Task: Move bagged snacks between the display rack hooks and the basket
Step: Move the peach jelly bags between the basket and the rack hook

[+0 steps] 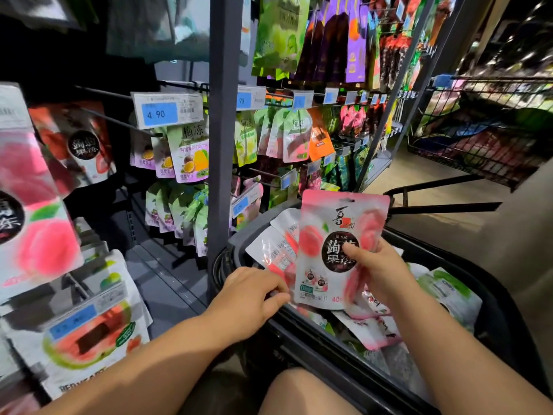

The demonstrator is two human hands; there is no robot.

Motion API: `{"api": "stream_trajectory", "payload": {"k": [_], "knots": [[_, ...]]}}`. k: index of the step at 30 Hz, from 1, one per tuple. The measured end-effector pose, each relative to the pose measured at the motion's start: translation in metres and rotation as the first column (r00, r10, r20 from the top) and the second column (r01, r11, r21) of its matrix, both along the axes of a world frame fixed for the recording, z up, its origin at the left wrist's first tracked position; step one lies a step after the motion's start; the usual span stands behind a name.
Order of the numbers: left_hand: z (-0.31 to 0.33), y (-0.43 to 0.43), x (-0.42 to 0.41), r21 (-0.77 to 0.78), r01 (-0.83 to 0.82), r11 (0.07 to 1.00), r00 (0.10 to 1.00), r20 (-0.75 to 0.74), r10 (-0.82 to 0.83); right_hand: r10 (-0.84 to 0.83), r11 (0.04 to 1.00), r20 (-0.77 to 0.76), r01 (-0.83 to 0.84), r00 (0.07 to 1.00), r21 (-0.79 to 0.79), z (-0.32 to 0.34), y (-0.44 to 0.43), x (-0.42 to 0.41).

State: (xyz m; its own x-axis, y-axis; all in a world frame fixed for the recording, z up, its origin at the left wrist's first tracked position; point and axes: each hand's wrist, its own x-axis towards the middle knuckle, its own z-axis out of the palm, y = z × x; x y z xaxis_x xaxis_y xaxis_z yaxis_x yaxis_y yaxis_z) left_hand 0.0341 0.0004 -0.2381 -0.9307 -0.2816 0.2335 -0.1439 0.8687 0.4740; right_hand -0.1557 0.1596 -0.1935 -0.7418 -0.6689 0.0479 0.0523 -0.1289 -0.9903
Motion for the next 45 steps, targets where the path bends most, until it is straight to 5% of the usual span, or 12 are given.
{"api": "stream_trajectory", "payload": {"k": [7,13,17,21,28,33,39,45], "knots": [[0.005,0.007,-0.003,0.428,-0.019,0.903,0.999,-0.021,0.031,0.039,0.999,-0.12,-0.038,0.992,0.007,0.008,-0.017,0.031],[0.019,0.008,-0.006,0.774,0.067,0.63,0.974,-0.187,0.127,0.141,0.972,-0.032,-0.144,0.99,-0.186,0.005,-0.033,0.043],[0.023,0.013,-0.003,0.774,0.019,0.633,0.961,-0.189,0.203,0.16,0.987,-0.192,-0.155,0.968,0.043,0.007,-0.032,0.041],[0.022,0.007,0.003,0.799,-0.031,0.601,0.901,-0.238,0.362,0.076,0.943,-0.596,0.136,0.799,0.302,-0.001,-0.017,0.005],[0.024,-0.002,0.01,0.817,-0.028,0.575,0.897,-0.233,0.375,0.465,0.721,-0.646,0.164,0.605,0.673,-0.035,0.01,-0.039],[0.024,-0.001,0.01,0.794,-0.068,0.604,0.911,-0.198,0.363,0.452,0.727,-0.704,0.232,0.548,0.647,-0.046,0.004,-0.043],[0.021,-0.002,0.011,0.806,-0.08,0.586,0.911,-0.18,0.372,0.352,0.762,-0.732,0.275,0.584,0.586,-0.047,0.0,-0.04],[0.025,0.0,0.012,0.854,-0.043,0.518,0.895,-0.197,0.399,0.047,0.864,-0.847,0.404,0.53,0.3,-0.034,-0.005,-0.034]]}}
